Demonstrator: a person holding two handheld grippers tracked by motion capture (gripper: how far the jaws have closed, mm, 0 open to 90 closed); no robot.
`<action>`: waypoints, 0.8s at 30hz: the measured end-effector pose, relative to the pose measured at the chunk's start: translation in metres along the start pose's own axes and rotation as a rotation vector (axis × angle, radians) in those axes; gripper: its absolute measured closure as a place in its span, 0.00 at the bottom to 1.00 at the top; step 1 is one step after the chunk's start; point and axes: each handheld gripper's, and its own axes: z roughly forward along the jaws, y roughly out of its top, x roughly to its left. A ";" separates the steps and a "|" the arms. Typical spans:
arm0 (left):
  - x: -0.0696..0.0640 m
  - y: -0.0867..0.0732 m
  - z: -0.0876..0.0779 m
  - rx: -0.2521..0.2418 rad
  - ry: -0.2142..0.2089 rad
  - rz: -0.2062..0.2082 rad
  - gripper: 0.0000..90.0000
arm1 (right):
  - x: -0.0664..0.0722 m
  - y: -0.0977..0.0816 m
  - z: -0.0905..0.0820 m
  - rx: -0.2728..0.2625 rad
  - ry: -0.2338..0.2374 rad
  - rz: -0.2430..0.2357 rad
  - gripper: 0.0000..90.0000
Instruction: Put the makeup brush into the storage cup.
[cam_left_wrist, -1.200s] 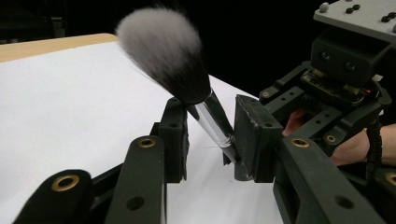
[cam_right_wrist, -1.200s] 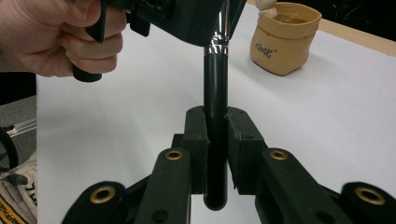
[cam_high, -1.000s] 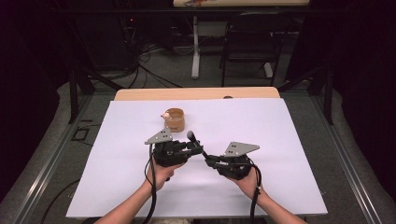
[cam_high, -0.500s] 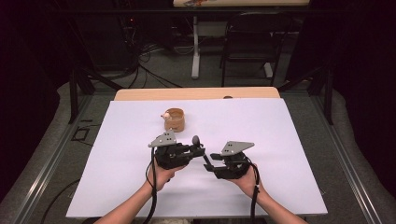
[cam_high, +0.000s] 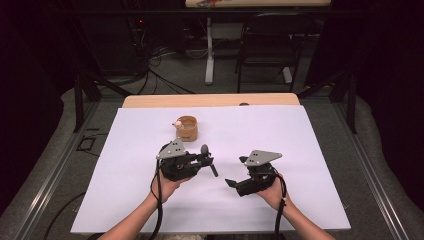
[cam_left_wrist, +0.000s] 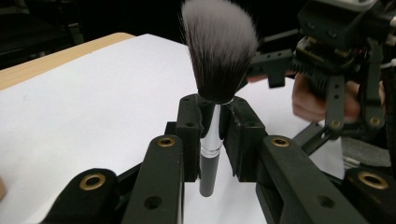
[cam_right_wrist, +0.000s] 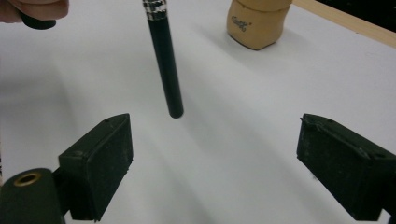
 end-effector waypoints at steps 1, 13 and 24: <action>0.000 0.000 0.000 0.003 0.005 0.004 0.85 | -0.002 -0.001 -0.003 -0.010 -0.001 0.002 0.09; 0.004 -0.001 -0.009 0.026 0.040 0.033 0.85 | -0.020 -0.014 -0.037 -0.075 -0.042 -0.028 0.00; 0.011 -0.002 -0.020 0.024 0.076 0.046 0.85 | -0.033 -0.035 -0.069 -0.127 -0.094 0.016 0.00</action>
